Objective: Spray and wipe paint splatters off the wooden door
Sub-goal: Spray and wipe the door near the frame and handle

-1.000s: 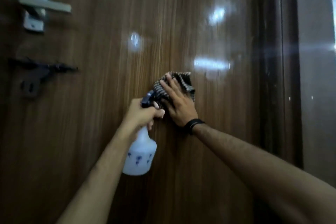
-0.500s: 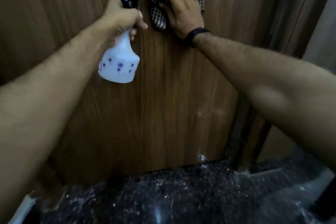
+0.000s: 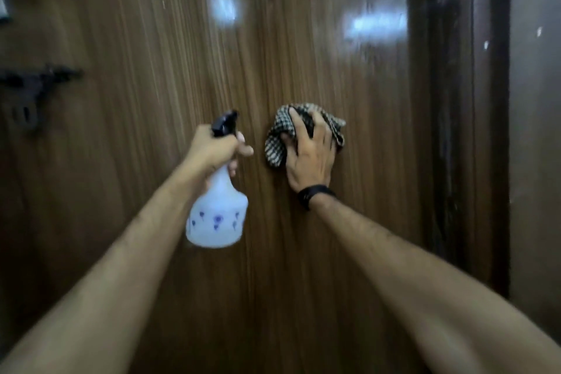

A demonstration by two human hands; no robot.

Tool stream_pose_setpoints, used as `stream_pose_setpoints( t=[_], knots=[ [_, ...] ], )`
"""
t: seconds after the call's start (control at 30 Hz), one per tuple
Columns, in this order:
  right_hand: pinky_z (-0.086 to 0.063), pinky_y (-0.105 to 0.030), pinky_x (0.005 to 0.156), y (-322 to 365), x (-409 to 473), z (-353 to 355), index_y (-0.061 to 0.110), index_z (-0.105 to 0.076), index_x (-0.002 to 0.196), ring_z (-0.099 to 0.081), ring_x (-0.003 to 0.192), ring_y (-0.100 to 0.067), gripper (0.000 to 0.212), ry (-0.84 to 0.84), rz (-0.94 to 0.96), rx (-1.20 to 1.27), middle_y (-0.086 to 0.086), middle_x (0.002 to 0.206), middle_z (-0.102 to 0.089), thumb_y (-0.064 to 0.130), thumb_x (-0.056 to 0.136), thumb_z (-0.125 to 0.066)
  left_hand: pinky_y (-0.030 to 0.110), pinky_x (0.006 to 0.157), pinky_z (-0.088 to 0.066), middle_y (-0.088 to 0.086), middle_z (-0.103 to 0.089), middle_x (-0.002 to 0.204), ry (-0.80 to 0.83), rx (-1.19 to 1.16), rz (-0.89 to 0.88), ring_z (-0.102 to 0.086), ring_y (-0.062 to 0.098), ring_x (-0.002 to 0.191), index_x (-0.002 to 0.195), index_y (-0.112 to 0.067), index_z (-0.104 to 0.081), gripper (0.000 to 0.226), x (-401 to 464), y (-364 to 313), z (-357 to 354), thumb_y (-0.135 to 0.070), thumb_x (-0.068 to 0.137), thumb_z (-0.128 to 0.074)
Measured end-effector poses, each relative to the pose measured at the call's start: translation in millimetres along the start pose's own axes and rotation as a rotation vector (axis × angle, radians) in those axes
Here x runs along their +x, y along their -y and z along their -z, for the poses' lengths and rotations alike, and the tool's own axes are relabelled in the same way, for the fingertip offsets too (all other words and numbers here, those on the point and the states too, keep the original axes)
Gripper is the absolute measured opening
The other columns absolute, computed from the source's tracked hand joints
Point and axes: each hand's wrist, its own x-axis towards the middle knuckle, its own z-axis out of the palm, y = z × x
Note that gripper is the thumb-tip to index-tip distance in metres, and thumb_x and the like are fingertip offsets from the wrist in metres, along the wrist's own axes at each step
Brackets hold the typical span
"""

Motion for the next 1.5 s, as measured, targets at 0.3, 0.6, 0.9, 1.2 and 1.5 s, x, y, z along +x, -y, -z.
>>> stream_pose_setpoints(
  t=[0.3,0.6,0.9,1.2,1.5],
  knots=[
    [-0.040,-0.047,0.106,8.3,115.0,-7.2,0.030,-0.047,0.145,-0.038,0.138,-0.023,0.048,-0.060,0.203,0.049,-0.002,0.152,-0.040,0.042,0.099,-0.043,0.025,0.042,-0.038,0.010,-0.049,0.058,0.042,0.009,-0.171,-0.043,0.017,0.039,0.083,-0.009,-0.062,0.017,73.6,-76.5,-21.9,0.007,0.082,-0.067],
    [-0.038,-0.044,0.107,35.9,227.5,-9.2,0.031,-0.044,0.147,-0.036,0.141,-0.021,0.051,-0.001,0.404,0.060,0.000,0.154,-0.038,0.047,0.098,-0.039,0.028,0.046,-0.040,0.013,-0.050,0.057,-0.020,0.088,-0.259,-0.044,0.020,0.042,0.075,-0.009,-0.063,0.015,131.7,-164.2,7.7,0.003,0.082,-0.069],
    [-0.022,-0.042,0.118,93.3,320.3,-23.5,0.033,-0.028,0.154,-0.008,0.153,-0.017,0.060,0.086,0.546,0.107,0.004,0.165,-0.016,0.057,0.098,-0.026,0.025,0.042,-0.038,0.004,-0.051,0.058,-0.038,0.076,-0.326,-0.045,0.012,0.042,0.089,-0.006,-0.060,0.012,161.5,-245.6,60.2,0.004,0.084,-0.063],
    [-0.009,-0.040,0.122,171.4,492.6,-18.3,0.033,-0.019,0.157,0.000,0.153,-0.012,0.058,0.146,0.599,0.098,0.006,0.167,-0.006,0.047,0.104,-0.038,0.023,0.039,-0.039,0.003,-0.052,0.056,-0.148,-0.052,-0.314,-0.044,0.010,0.039,0.086,-0.009,-0.058,0.016,252.2,-373.8,101.3,0.004,0.080,-0.065],
    [-0.002,-0.041,0.121,206.7,658.0,-25.6,0.032,-0.021,0.156,0.000,0.153,-0.019,0.056,0.101,0.495,0.097,0.001,0.167,-0.005,0.041,0.104,-0.038,0.022,0.039,-0.036,0.007,-0.046,0.058,-0.100,-0.057,-0.294,-0.038,0.013,0.037,0.084,-0.008,-0.058,0.017,319.6,-502.7,113.3,0.008,0.081,-0.062]
  ],
)
